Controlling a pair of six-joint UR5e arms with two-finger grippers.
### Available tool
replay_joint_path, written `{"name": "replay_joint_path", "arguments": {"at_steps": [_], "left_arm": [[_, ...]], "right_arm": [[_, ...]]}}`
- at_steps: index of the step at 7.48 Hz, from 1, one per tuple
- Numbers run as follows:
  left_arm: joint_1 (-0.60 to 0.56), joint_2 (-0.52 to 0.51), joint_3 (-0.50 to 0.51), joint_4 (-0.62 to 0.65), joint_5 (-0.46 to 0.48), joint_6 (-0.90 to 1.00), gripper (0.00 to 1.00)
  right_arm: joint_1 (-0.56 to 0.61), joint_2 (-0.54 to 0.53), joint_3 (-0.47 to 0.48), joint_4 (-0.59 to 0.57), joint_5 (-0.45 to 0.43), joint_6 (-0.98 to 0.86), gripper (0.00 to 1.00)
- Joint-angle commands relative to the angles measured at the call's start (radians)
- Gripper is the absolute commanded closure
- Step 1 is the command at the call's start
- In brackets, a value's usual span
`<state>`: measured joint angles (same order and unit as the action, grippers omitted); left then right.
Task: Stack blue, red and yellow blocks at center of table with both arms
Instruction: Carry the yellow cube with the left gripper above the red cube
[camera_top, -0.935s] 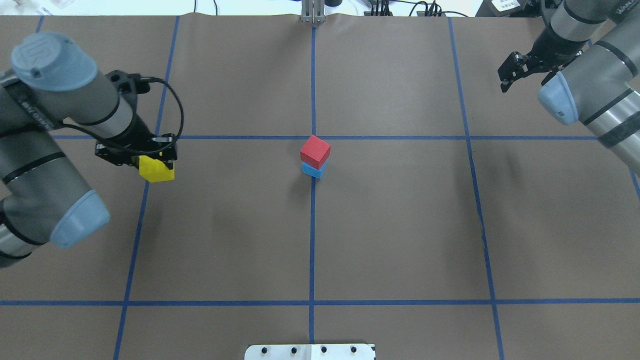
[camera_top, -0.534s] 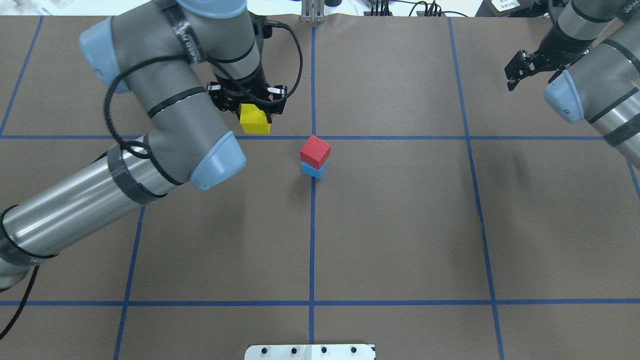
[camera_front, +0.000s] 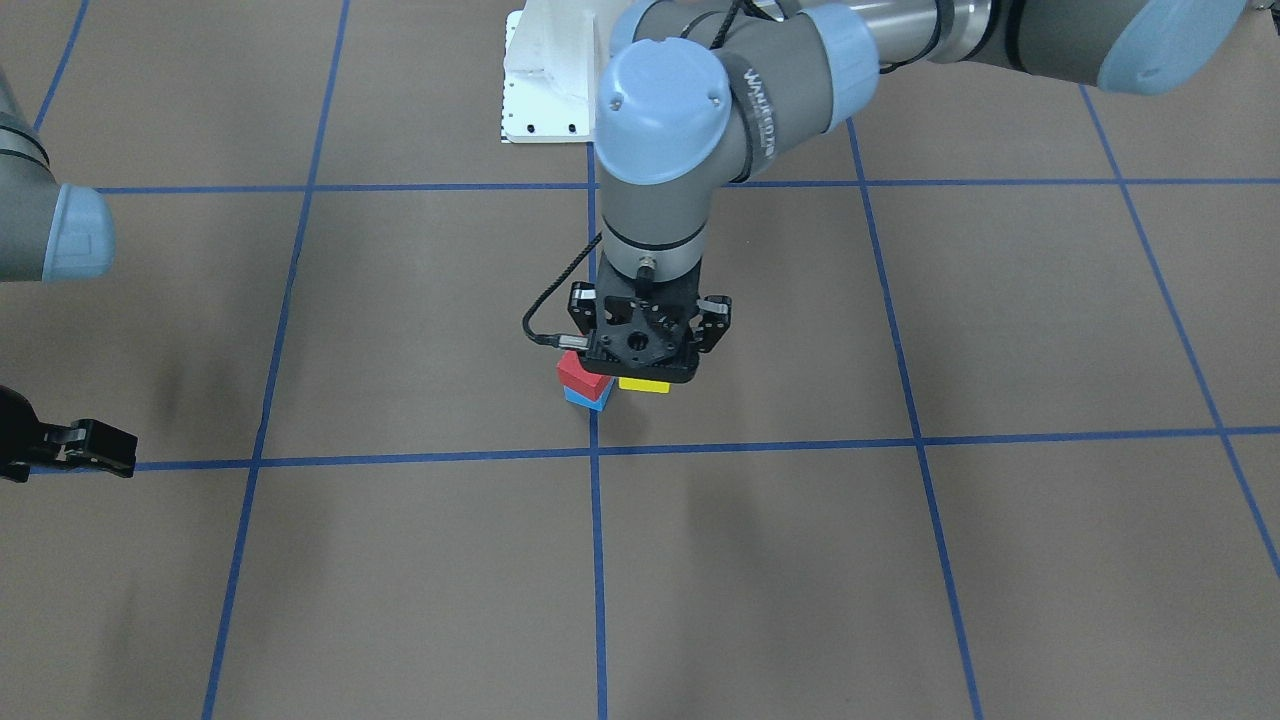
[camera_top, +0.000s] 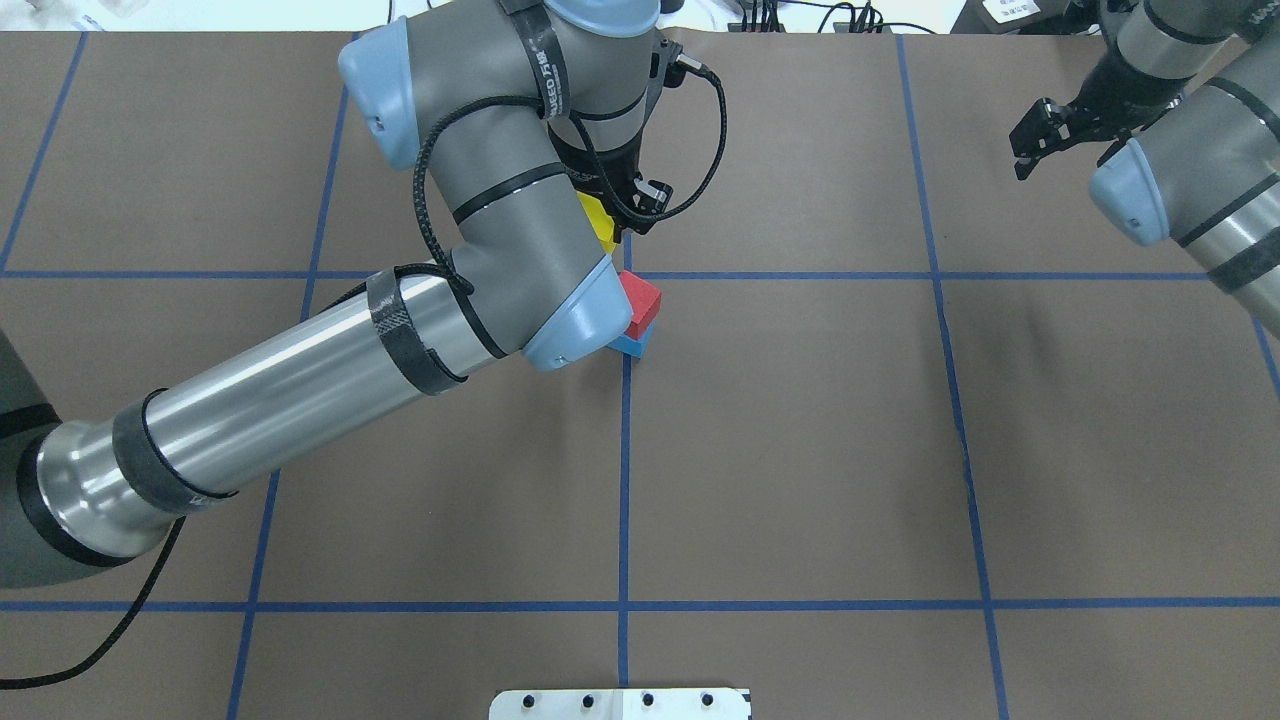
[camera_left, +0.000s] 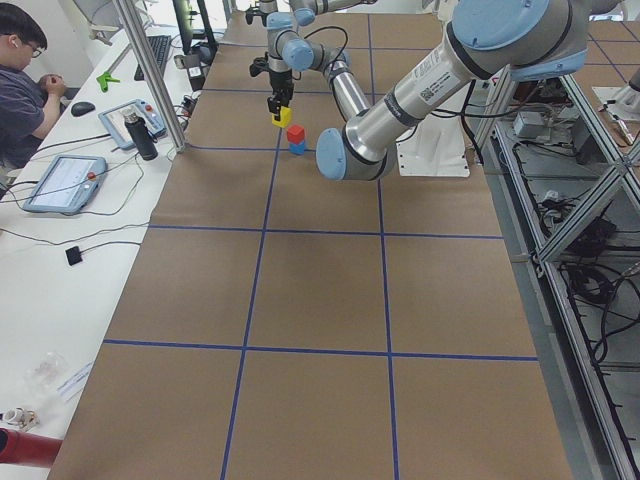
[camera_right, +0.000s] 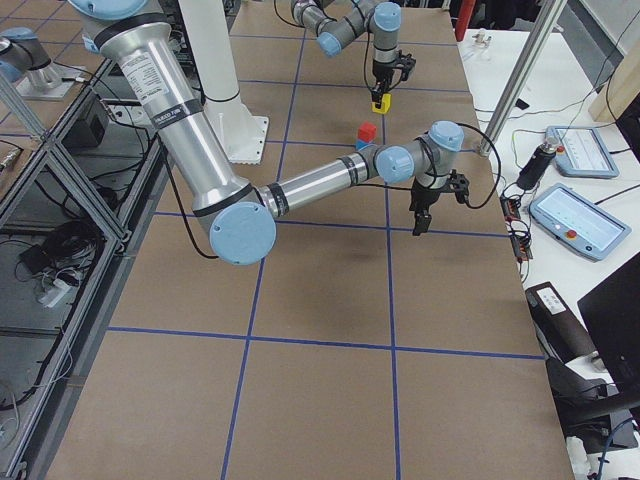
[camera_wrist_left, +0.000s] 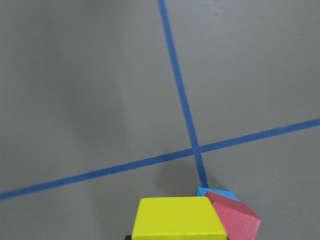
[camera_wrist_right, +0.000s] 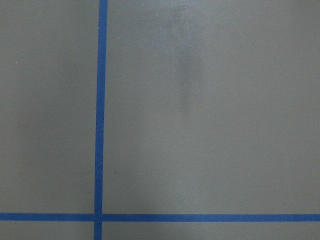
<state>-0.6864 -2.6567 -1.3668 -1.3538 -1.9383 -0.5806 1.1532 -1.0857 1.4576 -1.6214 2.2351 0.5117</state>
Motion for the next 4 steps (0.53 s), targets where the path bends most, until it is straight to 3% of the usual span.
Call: {"name": "replay_joint_path", "arguments": {"at_steps": [1, 4], "left_arm": [[0.053, -0.003, 0.023, -0.016, 0.009, 0.061, 1.0], [0.07, -0.049, 0.07, -0.018, 0.001, 0.042, 1.0]], "right_arm": [[0.0, -0.005, 0.003, 0.0, 0.001, 0.014, 0.0], [0.0, -0.016, 0.001, 0.0, 0.003, 0.013, 0.0]]}}
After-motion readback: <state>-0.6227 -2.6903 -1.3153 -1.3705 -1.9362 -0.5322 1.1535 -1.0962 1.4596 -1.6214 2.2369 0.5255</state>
